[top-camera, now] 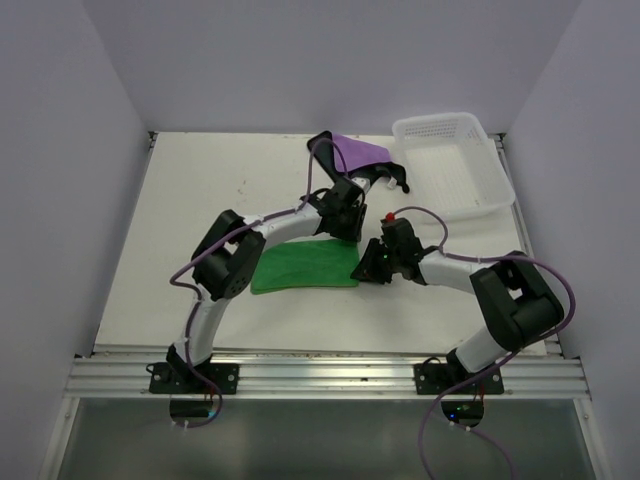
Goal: Roll the towels
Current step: Fold the towel
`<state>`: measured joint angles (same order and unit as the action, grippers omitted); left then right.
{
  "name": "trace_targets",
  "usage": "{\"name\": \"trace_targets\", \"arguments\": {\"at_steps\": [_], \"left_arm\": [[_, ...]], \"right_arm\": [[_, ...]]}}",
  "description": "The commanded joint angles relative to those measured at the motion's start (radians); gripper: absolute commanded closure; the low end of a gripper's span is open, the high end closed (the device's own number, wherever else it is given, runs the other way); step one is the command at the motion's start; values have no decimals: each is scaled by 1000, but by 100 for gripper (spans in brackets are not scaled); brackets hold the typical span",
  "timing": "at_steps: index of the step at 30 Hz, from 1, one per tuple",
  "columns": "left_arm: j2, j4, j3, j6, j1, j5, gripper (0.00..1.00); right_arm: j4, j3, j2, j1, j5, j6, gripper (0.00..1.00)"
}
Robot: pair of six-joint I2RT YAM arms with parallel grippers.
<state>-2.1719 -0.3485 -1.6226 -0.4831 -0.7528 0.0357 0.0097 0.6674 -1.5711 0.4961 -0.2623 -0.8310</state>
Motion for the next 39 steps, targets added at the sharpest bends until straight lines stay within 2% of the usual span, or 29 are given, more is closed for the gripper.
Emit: {"name": "trace_targets", "arguments": {"at_steps": [1, 10, 11, 12, 14, 15, 17, 21, 27, 33, 39], "left_arm": [[-11, -67, -33, 32, -10, -31, 61], [0, -104, -20, 26, -11, -82, 61], [-3, -104, -28, 28, -10, -79, 65], [-3, -103, -31, 29, -11, -77, 75], [-15, -110, -49, 32, -11, -79, 82], [-22, -115, -59, 35, -11, -79, 92], [-29, -133, -85, 37, -11, -89, 100], [13, -121, -86, 38, -10, -124, 100], [112, -136, -112, 47, 18, -166, 100], [211, -138, -114, 58, 53, -195, 100], [303, -115, -83, 60, 63, -250, 100]], "right_arm": [[30, -26, -10, -2, -14, -8, 75], [61, -40, -35, -1, -35, -14, 79], [59, -42, -32, -1, -34, -14, 80], [58, -43, -30, -2, -29, -13, 82], [49, -43, -23, -2, -26, -3, 89], [44, -42, -20, -1, -28, 0, 91], [10, -31, 6, 4, -19, 27, 98], [-111, 21, 80, 30, 52, 110, 100], [-234, 107, 176, 79, 43, 124, 100], [-381, 288, 214, 214, 115, 151, 100], [-412, 272, 243, 239, 198, 127, 100]]}}
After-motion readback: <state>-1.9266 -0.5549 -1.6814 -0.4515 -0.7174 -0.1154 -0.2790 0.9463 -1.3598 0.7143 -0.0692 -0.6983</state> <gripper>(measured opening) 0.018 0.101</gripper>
